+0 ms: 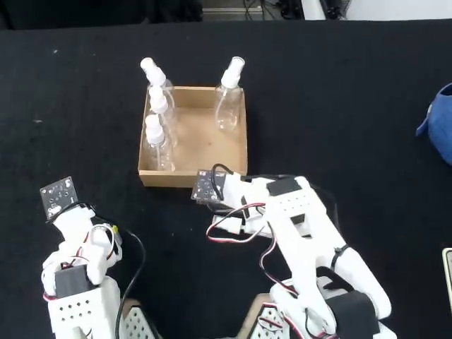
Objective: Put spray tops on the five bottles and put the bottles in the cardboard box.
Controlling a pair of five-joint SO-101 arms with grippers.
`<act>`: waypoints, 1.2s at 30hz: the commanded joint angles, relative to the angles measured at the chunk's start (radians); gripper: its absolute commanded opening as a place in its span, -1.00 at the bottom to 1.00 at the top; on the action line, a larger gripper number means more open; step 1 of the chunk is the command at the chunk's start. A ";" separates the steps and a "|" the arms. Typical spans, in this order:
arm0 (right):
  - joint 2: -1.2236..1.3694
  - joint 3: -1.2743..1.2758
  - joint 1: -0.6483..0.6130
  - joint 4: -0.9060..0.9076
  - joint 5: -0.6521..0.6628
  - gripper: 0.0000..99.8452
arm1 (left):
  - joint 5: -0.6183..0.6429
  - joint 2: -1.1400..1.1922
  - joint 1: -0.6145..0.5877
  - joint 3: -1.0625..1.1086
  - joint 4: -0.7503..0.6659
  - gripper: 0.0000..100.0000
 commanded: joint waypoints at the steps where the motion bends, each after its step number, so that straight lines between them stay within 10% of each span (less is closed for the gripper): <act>1: -0.002 -0.008 -0.008 -0.028 -0.031 -0.44 | -0.009 -0.017 0.012 0.022 0.017 -0.94; 7: -0.002 -0.064 -0.006 -0.018 -0.137 -0.98 | -0.009 -0.017 0.012 0.022 0.017 -0.94; 23: -0.004 -0.414 0.097 0.611 0.005 -0.98 | -0.011 -0.017 0.012 0.022 0.017 -0.94; 30: -0.116 -0.484 0.468 0.678 0.368 -0.98 | -0.011 -0.017 0.012 0.022 0.017 -0.94; 36: -0.113 -0.394 0.801 0.437 0.390 -0.98 | -0.011 -0.017 0.012 0.022 0.017 -0.94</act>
